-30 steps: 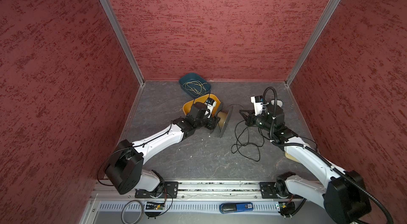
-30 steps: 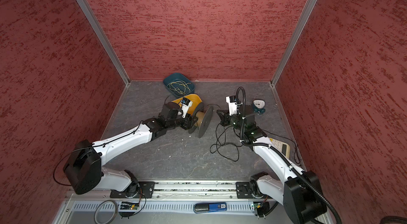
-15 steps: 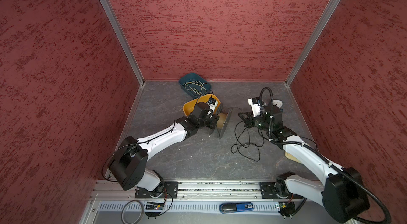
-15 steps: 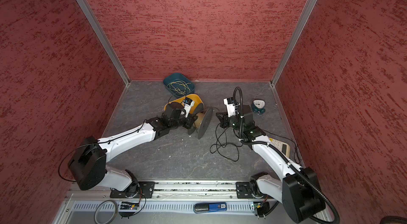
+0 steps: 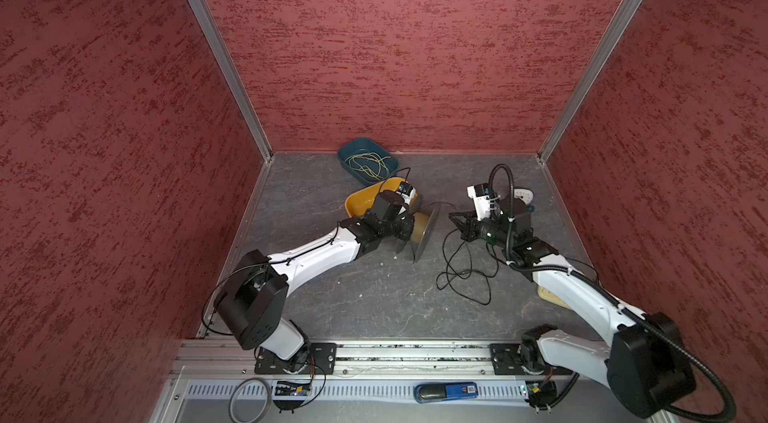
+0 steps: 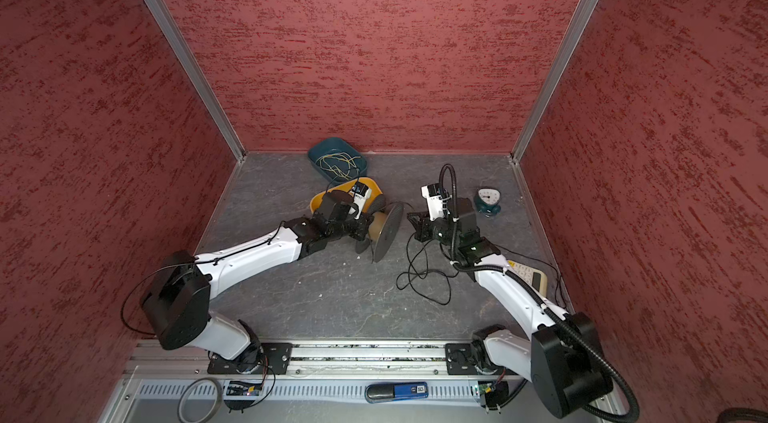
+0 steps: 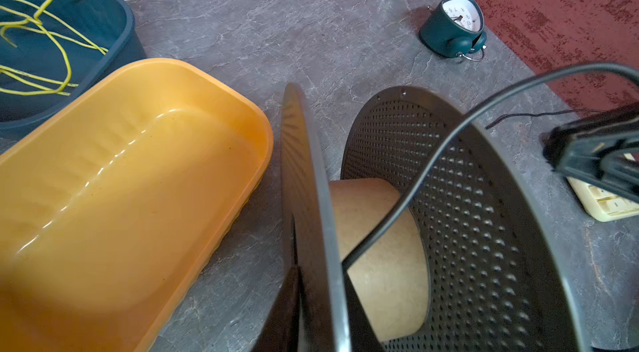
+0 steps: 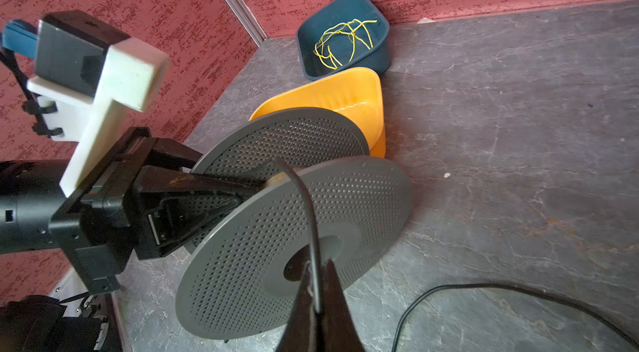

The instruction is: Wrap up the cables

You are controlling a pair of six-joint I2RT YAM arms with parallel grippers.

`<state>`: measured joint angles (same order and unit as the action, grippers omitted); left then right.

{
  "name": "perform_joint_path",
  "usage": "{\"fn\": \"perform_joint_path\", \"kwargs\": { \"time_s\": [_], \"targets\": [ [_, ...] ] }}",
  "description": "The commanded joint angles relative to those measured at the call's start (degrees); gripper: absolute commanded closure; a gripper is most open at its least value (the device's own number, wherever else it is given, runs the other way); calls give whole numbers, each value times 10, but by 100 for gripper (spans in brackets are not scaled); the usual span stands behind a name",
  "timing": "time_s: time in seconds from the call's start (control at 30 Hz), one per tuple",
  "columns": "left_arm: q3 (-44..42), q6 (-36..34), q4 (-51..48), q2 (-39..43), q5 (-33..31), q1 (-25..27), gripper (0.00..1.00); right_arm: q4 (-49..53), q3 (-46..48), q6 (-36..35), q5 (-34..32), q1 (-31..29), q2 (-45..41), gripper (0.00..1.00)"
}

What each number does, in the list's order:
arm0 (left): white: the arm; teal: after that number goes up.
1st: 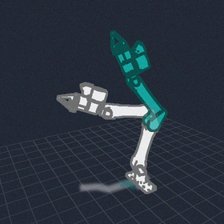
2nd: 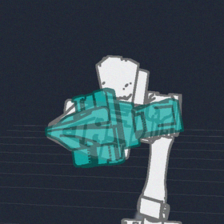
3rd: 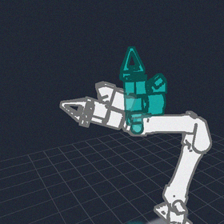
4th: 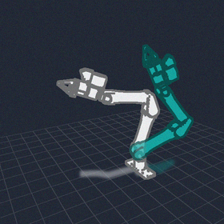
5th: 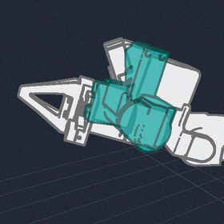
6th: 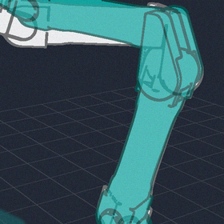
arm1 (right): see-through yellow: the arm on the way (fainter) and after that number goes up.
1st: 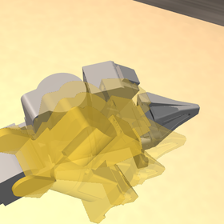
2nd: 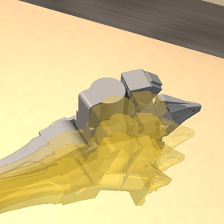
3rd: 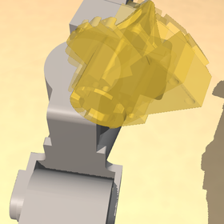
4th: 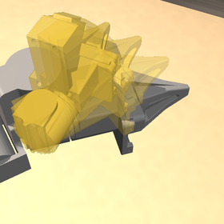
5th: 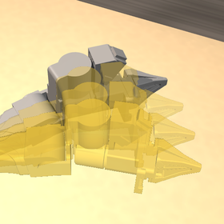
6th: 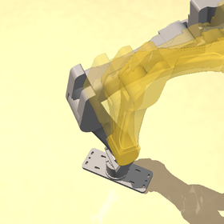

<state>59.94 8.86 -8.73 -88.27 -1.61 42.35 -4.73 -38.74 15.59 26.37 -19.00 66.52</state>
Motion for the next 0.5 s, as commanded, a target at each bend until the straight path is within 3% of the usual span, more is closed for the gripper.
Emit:
{"fn": "perform_joint_path", "kwargs": {
  "time_s": [0.0,0.3,0.4,0.47],
  "targets": [
    [18,-15,-24,-5,-30,10,83,-21,-19,-9,9,1,3,100],
    [45,-20,-61,-2,-63,13,100,-28,-19,-9,20,1,7,100],
    [69,-31,-94,2,-77,9,100,-15,-30,-17,26,1,10,77],
    [88,-37,-120,11,-73,1,100,-8,-35,-20,16,1,7,53]
  ]
}}
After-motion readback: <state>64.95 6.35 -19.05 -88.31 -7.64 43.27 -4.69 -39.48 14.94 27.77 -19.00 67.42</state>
